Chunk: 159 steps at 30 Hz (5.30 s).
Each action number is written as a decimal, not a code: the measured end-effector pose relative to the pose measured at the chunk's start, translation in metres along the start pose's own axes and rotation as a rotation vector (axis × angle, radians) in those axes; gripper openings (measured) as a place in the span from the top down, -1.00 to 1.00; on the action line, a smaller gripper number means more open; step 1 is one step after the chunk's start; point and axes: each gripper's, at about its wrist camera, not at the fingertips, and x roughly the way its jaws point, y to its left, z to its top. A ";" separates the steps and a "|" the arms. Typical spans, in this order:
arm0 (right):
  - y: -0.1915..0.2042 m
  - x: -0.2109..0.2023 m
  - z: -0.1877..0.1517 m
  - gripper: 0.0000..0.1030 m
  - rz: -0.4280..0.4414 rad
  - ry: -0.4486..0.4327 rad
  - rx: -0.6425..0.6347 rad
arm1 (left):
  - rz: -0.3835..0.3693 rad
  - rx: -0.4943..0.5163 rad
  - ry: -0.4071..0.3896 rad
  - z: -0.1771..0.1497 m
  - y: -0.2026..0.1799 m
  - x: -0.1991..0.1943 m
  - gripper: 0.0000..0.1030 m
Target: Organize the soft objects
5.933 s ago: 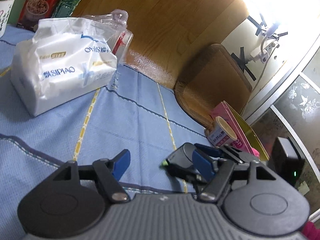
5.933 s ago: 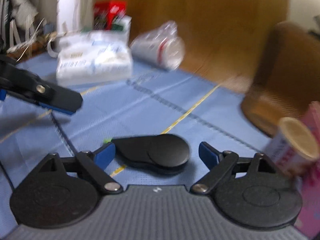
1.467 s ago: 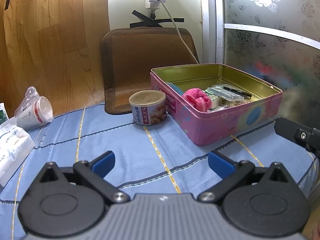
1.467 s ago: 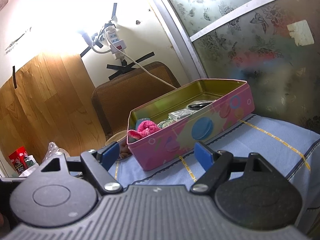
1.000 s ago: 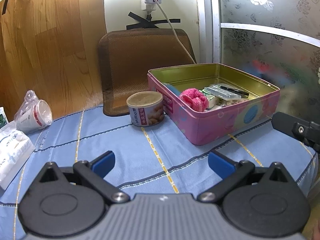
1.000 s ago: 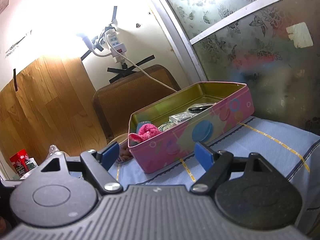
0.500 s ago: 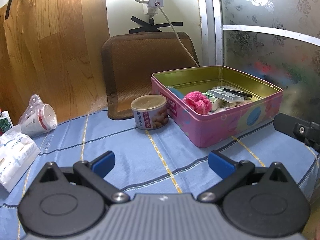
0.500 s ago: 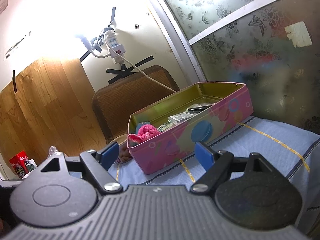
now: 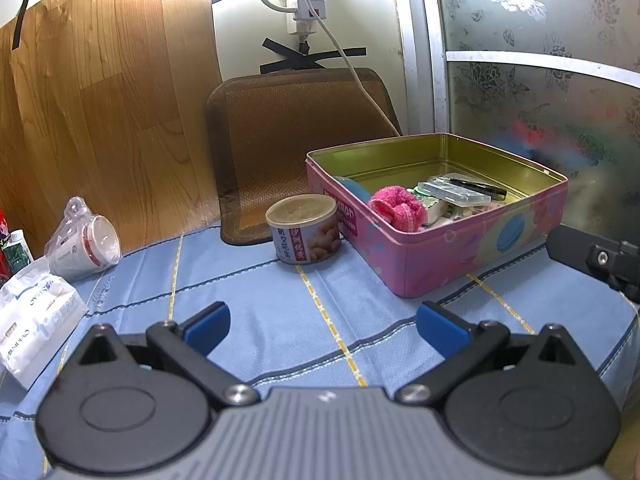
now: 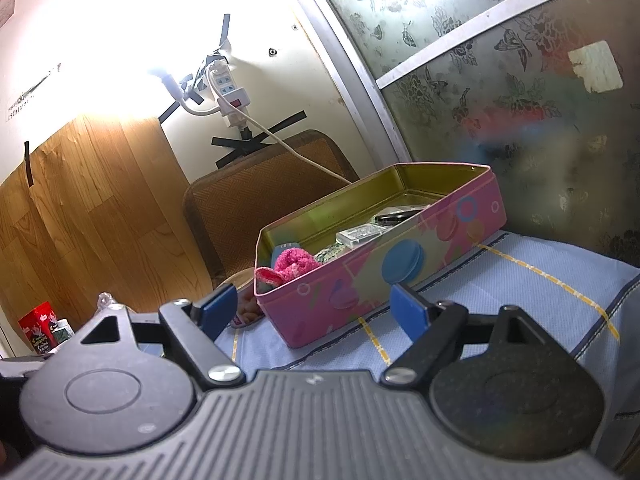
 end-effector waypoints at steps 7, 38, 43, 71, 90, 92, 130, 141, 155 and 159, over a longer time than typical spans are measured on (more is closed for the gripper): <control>0.001 -0.003 0.000 -0.67 0.001 -0.013 -0.002 | 0.001 0.000 -0.006 0.001 0.000 -0.002 -0.99; -0.001 -0.011 0.003 -0.67 -0.030 -0.030 -0.002 | -0.042 0.023 -0.009 0.000 -0.013 -0.010 -0.99; 0.000 -0.017 0.004 -0.68 -0.029 -0.047 -0.001 | -0.050 0.026 -0.013 0.001 -0.015 -0.016 -0.99; -0.001 -0.025 0.001 -0.70 -0.009 -0.076 -0.004 | -0.033 0.018 0.015 0.000 -0.021 -0.019 -0.99; 0.003 -0.017 -0.007 -0.70 -0.037 -0.066 -0.048 | -0.036 0.014 0.045 -0.004 -0.018 -0.003 -0.99; 0.004 -0.017 -0.007 -0.70 -0.035 -0.065 -0.051 | -0.036 0.013 0.046 -0.004 -0.018 -0.003 -0.99; 0.002 -0.022 -0.009 -0.71 -0.039 -0.081 -0.037 | -0.030 0.032 0.046 -0.003 -0.027 -0.008 -0.99; 0.002 -0.022 -0.009 -0.71 -0.040 -0.081 -0.037 | -0.030 0.034 0.046 -0.002 -0.028 -0.008 -0.99; 0.002 -0.021 -0.009 -0.71 -0.040 -0.076 -0.034 | -0.031 0.035 0.048 -0.003 -0.029 -0.008 -0.99; 0.002 -0.020 -0.010 -0.71 -0.041 -0.075 -0.033 | -0.031 0.035 0.049 -0.003 -0.029 -0.008 -0.99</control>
